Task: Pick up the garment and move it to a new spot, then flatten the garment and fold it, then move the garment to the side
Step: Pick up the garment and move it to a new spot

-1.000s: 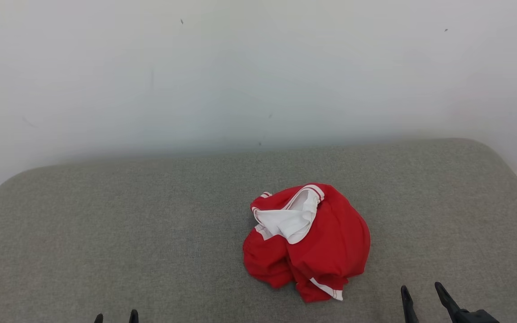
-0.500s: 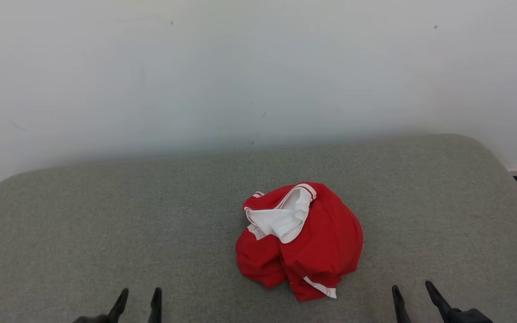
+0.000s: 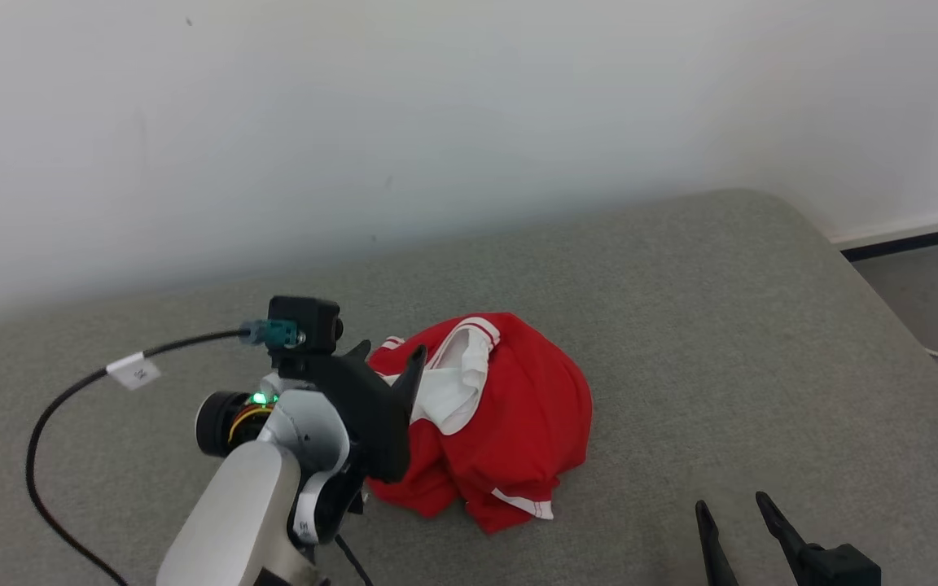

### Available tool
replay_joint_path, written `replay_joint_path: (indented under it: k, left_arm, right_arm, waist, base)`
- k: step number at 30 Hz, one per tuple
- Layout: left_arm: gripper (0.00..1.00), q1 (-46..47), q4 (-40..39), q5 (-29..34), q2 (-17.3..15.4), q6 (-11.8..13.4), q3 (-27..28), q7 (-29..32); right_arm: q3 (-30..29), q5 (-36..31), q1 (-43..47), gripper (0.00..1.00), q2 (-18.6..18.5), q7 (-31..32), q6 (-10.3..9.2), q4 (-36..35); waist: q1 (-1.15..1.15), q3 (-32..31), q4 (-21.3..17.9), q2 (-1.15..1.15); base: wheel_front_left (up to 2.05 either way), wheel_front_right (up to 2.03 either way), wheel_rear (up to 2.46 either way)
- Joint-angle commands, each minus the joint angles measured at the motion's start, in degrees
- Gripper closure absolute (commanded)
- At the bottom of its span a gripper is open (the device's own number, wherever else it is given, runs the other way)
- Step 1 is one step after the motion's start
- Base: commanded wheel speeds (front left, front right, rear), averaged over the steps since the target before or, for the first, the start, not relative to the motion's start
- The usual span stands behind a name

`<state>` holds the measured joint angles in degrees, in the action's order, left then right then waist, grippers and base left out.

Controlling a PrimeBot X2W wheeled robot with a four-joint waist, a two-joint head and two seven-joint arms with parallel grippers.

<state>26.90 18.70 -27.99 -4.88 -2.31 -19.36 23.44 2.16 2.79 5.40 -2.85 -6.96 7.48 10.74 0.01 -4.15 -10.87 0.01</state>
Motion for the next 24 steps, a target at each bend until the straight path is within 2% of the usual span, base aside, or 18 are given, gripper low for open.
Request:
replay_joint_path:
  k: [1,9,15,17,23,24]
  left_arm:
    - [0.0,2.6,1.5,-1.0,0.5,1.1,-0.1,2.1]
    - [0.0,13.0,9.8,-2.9,1.7,7.6,-3.1,16.2]
    - [0.0,15.5,11.7,-2.1,1.7,9.0,-4.6,19.3]
    - [0.0,16.2,12.4,-0.7,0.6,9.8,-5.4,19.7]
    - [0.0,16.7,13.2,1.1,-0.3,10.9,-6.4,18.4]
    - [0.2,16.7,13.3,0.6,-0.2,11.0,-6.1,18.3]
  right_arm:
    - [0.2,0.2,-0.7,0.0,-0.1,-0.2,0.03,0.0]
    - [2.5,1.4,-1.9,0.0,0.0,-1.1,0.03,0.9]
    - [3.4,2.5,-2.5,0.0,0.0,-1.8,0.03,1.8]
    - [3.6,2.8,-3.1,0.0,0.0,-2.3,0.03,2.1]
    - [3.3,3.2,-3.3,0.0,0.0,-3.3,0.03,3.1]
    - [3.5,3.4,-3.4,0.0,0.0,-3.2,0.03,3.3]
  waist:
    - [-0.01,2.5,-3.7,-0.01]
    - [-0.01,6.0,-10.8,-0.01]
    - [-0.01,7.5,-13.2,-0.01]
    - [-0.01,8.0,-13.7,-0.01]
    - [-0.01,8.3,-13.4,-0.01]
    - [-0.01,8.2,-13.2,-0.01]
  base:
    - [0.0,0.0,0.0]
    - [0.0,0.0,0.0]
    - [0.0,0.0,0.0]
    - [0.0,0.0,0.0]
    - [0.0,0.0,0.0]
    - [0.0,0.0,0.0]
